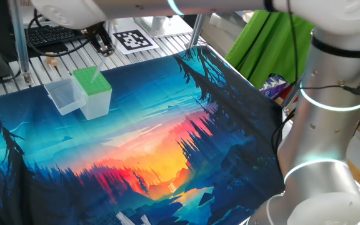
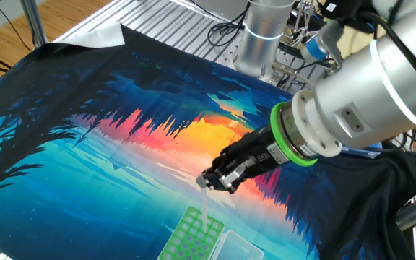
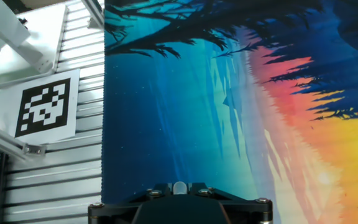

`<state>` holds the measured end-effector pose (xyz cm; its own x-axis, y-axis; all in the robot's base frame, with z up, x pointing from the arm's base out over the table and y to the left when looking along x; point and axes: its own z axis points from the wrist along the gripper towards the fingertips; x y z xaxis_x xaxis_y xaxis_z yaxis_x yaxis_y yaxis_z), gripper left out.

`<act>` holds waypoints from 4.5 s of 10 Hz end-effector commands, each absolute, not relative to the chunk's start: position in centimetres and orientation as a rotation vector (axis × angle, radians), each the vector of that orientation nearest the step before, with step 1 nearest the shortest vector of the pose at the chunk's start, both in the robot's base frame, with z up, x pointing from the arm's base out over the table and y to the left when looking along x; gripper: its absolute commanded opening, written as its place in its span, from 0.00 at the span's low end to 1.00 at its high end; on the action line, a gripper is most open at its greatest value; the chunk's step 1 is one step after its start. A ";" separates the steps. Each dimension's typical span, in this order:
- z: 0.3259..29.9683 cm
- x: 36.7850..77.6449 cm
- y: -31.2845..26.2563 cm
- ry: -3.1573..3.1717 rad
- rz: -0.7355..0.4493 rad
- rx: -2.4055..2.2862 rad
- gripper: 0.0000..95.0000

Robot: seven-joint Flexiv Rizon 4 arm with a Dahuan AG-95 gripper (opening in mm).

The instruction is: Insert a large pipette tip into the holder for large pipette tips

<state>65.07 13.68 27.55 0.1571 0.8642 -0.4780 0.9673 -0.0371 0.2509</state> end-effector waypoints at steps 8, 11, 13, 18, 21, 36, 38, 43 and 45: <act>27.7 64.9 13.5 1.757 -0.317 1.868 0.00; 27.9 65.0 14.2 1.742 -0.328 1.879 0.00; 27.9 65.0 14.3 1.762 -0.339 1.852 0.00; 27.9 65.0 14.2 1.769 -0.342 1.851 0.00; 27.8 64.9 13.6 1.792 -0.306 2.051 0.00; 27.1 64.3 11.7 1.818 -0.331 2.019 0.00; 27.1 64.2 11.6 1.790 -0.336 1.987 0.00; 27.2 64.2 11.6 1.774 -0.325 1.997 0.00; 27.2 64.2 11.5 1.760 -0.335 1.983 0.00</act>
<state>64.24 11.44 27.14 0.1503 0.8659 -0.4771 0.9814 -0.0724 0.1778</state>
